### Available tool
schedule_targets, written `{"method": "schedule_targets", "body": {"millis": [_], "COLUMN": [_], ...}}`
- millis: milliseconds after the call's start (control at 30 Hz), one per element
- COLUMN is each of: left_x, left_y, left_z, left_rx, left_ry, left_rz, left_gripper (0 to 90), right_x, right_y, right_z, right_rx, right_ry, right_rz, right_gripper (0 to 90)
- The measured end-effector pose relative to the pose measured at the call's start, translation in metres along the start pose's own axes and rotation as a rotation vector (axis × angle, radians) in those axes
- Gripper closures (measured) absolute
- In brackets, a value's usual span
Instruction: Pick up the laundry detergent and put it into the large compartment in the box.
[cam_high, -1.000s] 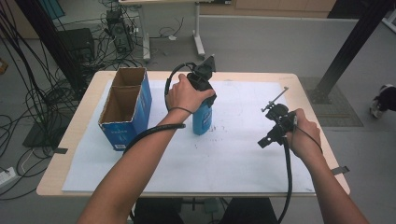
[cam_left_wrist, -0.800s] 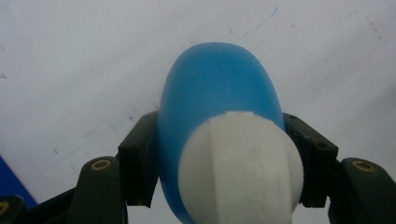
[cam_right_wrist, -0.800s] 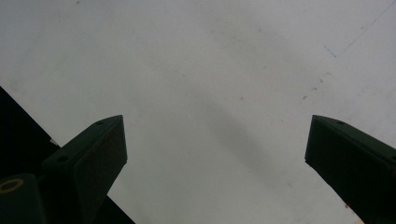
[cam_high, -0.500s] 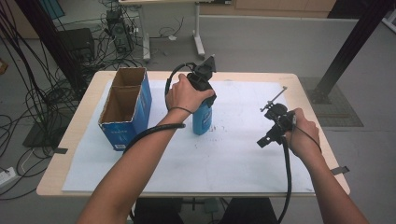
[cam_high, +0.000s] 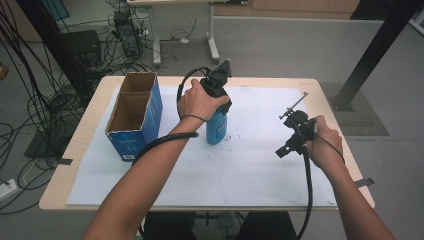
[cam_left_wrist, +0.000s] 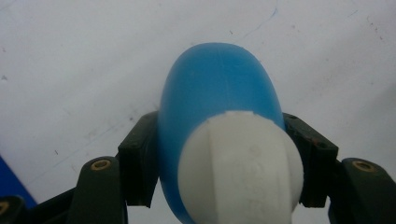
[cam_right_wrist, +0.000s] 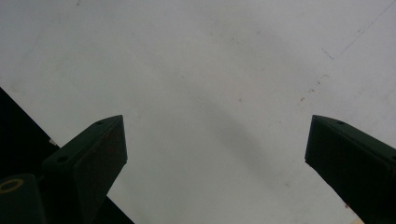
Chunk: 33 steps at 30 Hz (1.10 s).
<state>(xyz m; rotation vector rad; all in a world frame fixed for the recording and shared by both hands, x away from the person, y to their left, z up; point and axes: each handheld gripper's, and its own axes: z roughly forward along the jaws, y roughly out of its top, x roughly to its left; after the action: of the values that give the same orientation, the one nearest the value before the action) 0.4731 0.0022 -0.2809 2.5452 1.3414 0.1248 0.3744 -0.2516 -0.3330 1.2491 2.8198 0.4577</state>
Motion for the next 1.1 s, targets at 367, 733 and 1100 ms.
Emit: {"method": "schedule_targets", "body": {"millis": [367, 733, 1100], "left_x": [-0.0002, -0.0007, -0.0006], "left_y": [-0.0003, -0.0007, -0.0014], "left_z": [0.0000, 0.0000, -0.0001], "left_rx": [-0.001, -0.005, -0.008], "left_ry": [0.002, 0.006, 0.004], "left_rz": [0.000, 0.000, -0.002], "left_gripper": [37.5, 37.5, 37.6], "right_x": [0.0005, 0.0014, 0.0013], "right_y": [0.0004, 0.0009, 0.0013], "right_z": [0.0005, 0.0004, 0.0008], "right_rx": [-0.001, -0.002, -0.002], "right_ry": [0.002, 0.002, 0.001], "right_rz": [-0.004, -0.004, -0.011], "right_gripper": [5.0, 5.0, 5.0]}}
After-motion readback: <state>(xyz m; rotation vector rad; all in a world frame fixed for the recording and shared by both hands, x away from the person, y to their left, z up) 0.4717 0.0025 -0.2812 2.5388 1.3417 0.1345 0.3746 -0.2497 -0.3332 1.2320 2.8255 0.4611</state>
